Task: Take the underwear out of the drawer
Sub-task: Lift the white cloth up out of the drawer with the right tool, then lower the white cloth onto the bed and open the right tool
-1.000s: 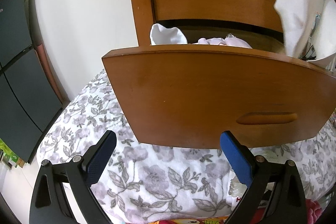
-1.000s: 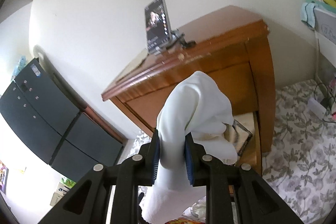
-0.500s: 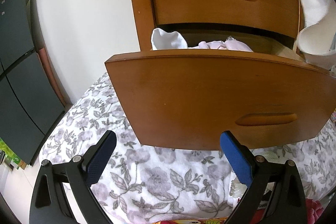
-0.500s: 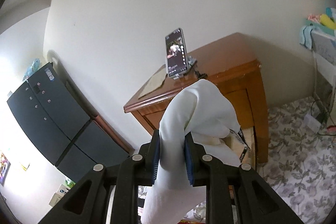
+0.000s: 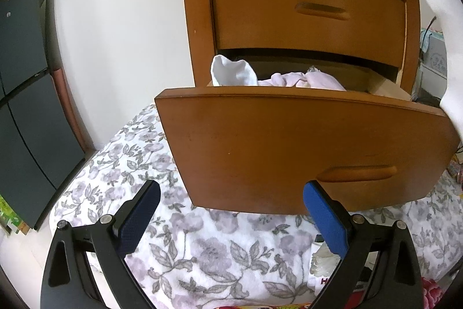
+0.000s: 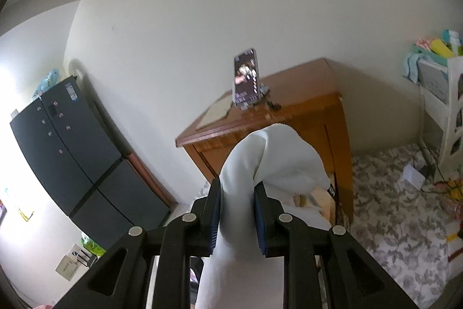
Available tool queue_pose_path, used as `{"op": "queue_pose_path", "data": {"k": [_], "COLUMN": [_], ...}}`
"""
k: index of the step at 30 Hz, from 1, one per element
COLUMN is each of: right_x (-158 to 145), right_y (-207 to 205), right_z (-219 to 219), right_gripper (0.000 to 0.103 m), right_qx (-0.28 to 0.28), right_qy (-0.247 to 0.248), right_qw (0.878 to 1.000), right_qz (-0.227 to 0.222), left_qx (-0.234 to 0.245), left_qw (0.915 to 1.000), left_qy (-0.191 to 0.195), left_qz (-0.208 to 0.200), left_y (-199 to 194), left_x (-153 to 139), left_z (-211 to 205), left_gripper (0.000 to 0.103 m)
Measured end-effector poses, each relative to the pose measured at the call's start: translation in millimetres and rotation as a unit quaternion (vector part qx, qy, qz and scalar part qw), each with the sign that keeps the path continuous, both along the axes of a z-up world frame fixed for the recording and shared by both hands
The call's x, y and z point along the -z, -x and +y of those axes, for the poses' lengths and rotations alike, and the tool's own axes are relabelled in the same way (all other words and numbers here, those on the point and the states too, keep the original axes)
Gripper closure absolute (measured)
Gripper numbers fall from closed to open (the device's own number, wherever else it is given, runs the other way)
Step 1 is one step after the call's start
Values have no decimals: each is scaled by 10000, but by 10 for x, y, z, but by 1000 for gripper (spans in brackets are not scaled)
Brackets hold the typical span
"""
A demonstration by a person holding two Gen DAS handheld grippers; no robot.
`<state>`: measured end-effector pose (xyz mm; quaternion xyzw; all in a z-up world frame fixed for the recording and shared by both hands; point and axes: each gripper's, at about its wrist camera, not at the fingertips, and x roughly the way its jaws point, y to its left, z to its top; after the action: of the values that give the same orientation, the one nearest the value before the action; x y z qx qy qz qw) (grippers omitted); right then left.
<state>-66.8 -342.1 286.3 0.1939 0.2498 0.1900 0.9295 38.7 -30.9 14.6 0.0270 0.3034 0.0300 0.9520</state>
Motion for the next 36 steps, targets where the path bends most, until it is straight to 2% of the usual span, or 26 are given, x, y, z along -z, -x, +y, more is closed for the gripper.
{"op": "queue_pose_path", "data": {"k": [6,9,19,25,31,36], "right_x": [202,217,-226,-388,-142,298], "right_y": [53,112,435,584,464,189], "right_z": [-21,-3,-1,36,98,216], "right_gripper": [80,80,80,80,80,80], "right_qx": [-47,-96,-119,-131,-190,-403], "right_qy": [22,29,54,203,312,371], "right_qw": [9997,9997,9986,9970,9989,9978], "right_qz": [231,208,-518,-732,-309,363], "left_qx": [1,-4,0,1,8,9], "left_qw": [10000,10000,10000,10000,10000,10000], "left_qy": [-6,8,-13,-6,-5,-4], "left_qz": [10,-8,-10,-26,-31,-21], "left_y": [-3,-1,12,14,14,10], "left_x": [3,4,-4,-6,-7,-5], "left_z": [-12,-7,-6,-9,-12,-12], "left_gripper": [4,4,4,4,4,4]}}
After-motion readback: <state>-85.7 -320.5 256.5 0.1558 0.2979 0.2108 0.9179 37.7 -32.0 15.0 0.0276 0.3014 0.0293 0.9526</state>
